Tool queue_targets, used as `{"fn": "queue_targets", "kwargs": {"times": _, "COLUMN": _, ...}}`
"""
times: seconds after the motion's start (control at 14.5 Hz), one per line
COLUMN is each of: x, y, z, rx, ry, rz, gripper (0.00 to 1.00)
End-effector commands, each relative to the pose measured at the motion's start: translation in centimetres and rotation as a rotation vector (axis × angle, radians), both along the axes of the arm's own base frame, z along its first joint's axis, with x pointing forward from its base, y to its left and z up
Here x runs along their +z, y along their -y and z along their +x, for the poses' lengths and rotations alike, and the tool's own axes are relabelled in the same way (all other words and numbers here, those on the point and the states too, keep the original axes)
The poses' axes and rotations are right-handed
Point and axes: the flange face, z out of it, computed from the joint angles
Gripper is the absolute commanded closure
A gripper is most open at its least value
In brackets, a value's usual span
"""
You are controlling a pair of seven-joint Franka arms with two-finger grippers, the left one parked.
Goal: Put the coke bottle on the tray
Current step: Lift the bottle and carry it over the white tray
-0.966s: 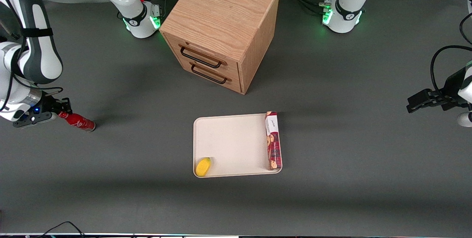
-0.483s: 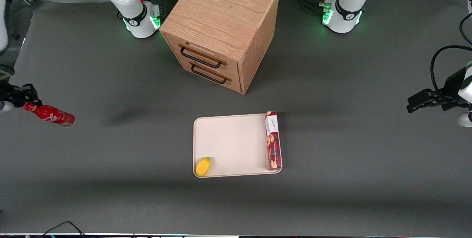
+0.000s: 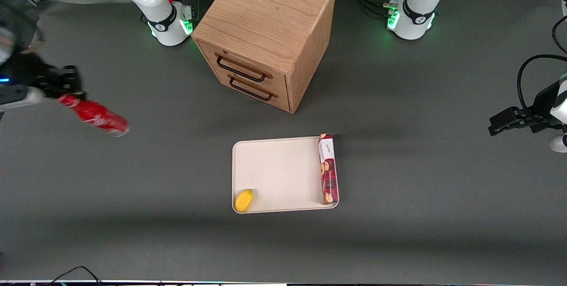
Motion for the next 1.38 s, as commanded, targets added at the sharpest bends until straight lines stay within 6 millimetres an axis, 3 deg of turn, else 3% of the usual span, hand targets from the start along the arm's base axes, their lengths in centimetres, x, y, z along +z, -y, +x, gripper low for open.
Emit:
{"fn": "queue_targets", "kwargs": {"times": 0.0, "x": -4.2, "y": -8.8, "z": 1.7, "rx": -0.218, "ry": -0.049, "rz": 0.039, "gripper": 1.00}}
{"fn": "queue_targets", "kwargs": {"times": 0.14, "x": -8.3, "y": -14.3, "z": 2.5, "rx": -0.297, "ry": -0.026, "rz": 0.027, "gripper": 1.00}}
{"fn": "queue_targets", "kwargs": {"times": 0.34, "x": -15.1, "y": -19.2, "z": 3.6, "rx": -0.373, "ry": -0.040, "rz": 0.010, "gripper": 1.00}}
{"fn": "queue_targets", "kwargs": {"times": 0.62, "x": -22.8, "y": -21.8, "z": 4.5, "rx": -0.423, "ry": -0.026, "rz": 0.026, "gripper": 1.00}}
{"fn": "queue_targets", "kwargs": {"times": 0.9, "x": -30.8, "y": -22.6, "z": 5.4, "rx": -0.498, "ry": 0.017, "rz": -0.025, "gripper": 1.00}}
{"fn": "queue_targets", "kwargs": {"times": 1.1, "x": -32.7, "y": -23.0, "z": 5.4, "rx": -0.497, "ry": 0.005, "rz": -0.023, "gripper": 1.00}}
{"fn": "queue_targets", "kwargs": {"times": 1.17, "x": -33.0, "y": -22.9, "z": 5.5, "rx": -0.499, "ry": 0.001, "rz": -0.025, "gripper": 0.86}}
{"fn": "queue_targets", "kwargs": {"times": 1.24, "x": -32.9, "y": -22.8, "z": 5.6, "rx": -0.502, "ry": 0.001, "rz": -0.022, "gripper": 0.07}}
{"fn": "queue_targets", "kwargs": {"times": 1.31, "x": -32.3, "y": -22.6, "z": 5.8, "rx": -0.501, "ry": 0.009, "rz": -0.018, "gripper": 0.00}}
